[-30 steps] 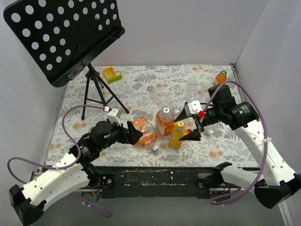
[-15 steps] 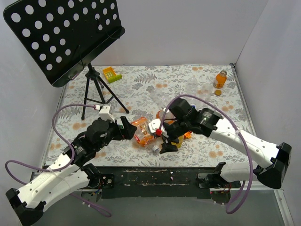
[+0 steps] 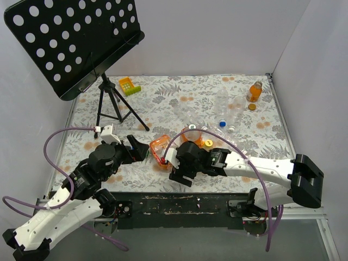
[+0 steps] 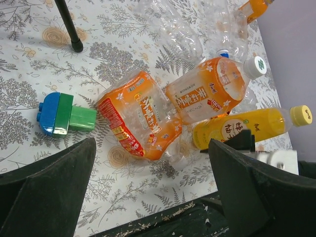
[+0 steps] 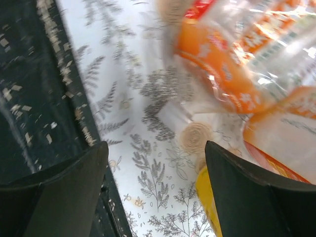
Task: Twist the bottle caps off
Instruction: Pick up the plastic bottle at the center of the board.
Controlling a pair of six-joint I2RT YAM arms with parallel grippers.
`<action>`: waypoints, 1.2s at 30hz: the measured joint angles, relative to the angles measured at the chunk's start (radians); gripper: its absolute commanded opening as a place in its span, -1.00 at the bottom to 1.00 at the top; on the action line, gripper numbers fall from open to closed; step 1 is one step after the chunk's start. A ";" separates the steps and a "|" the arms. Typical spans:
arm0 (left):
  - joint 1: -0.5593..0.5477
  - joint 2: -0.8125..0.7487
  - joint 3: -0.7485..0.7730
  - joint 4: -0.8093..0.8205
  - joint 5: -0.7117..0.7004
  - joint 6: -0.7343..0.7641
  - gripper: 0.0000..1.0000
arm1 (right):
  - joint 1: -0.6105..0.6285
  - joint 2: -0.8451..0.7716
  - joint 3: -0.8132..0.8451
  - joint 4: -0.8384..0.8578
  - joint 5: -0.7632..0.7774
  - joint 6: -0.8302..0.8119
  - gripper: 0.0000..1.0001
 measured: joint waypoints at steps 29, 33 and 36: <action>0.000 -0.083 -0.010 -0.030 -0.011 -0.013 0.96 | 0.000 0.324 0.070 0.146 0.313 0.443 0.06; 0.000 -0.089 -0.010 -0.030 -0.011 -0.013 0.96 | 0.000 0.338 0.076 0.142 0.306 0.433 -0.36; 0.000 -0.097 -0.010 -0.030 -0.011 -0.013 0.96 | 0.000 0.338 0.076 0.142 0.304 0.416 -0.65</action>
